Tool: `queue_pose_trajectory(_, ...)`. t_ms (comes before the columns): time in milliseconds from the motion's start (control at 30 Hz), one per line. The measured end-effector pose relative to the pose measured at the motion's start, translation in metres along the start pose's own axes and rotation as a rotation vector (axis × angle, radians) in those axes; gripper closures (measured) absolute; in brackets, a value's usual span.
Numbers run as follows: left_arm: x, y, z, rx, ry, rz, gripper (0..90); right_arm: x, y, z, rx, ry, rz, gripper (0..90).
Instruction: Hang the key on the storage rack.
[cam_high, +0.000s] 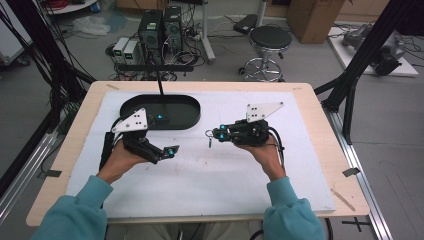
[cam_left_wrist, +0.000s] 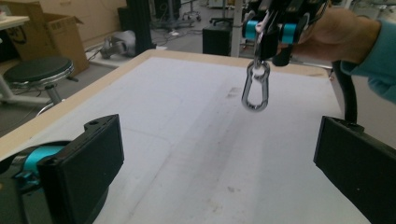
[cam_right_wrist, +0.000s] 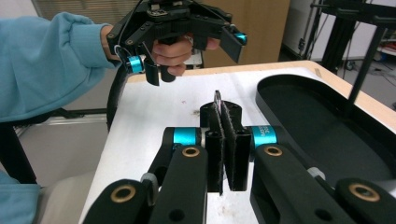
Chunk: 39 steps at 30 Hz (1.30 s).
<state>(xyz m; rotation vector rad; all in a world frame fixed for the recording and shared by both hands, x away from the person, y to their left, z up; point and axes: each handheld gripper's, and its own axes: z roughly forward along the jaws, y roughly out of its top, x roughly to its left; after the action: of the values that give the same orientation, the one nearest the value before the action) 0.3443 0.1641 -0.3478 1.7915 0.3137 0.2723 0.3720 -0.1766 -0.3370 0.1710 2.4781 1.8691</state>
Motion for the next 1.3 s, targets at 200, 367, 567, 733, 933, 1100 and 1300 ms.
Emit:
queue_pose_trajectory(200, -0.003, 0.006, 0.013, 0.000, -0.027, 0.026, 3.2, 0.001, 0.003, 0.008, 0.003, 0.014, -0.003, 88.5)
queue_pose_trajectory(367, -0.006, 0.012, 0.022, -0.013, -0.076, 0.021, 4.0, 0.003, 0.006, 0.011, -0.004, 0.017, -0.007, 88.5)
queue_pose_trajectory(567, -0.010, 0.015, 0.031, -0.013, -0.106, 0.028, 13.8, 0.005, 0.006, 0.015, -0.001, 0.030, -0.012, 88.5)
queue_pose_trajectory(733, -0.010, 0.018, 0.035, -0.039, -0.142, 0.041, 30.9, 0.005, 0.007, 0.016, 0.004, 0.033, -0.017, 88.5)
queue_pose_trajectory(933, -0.010, 0.017, 0.038, -0.035, -0.167, 0.033, 46.3, 0.006, 0.007, 0.017, -0.002, 0.047, -0.017, 88.5)
queue_pose_trajectory(1100, -0.011, 0.017, 0.037, -0.036, -0.183, 0.027, 57.6, 0.007, 0.007, 0.018, -0.004, 0.053, -0.020, 88.5)
queue_pose_trajectory(1300, -0.011, 0.017, 0.037, -0.031, -0.184, 0.034, 67.9, 0.007, 0.007, 0.019, -0.009, 0.058, -0.025, 88.4)
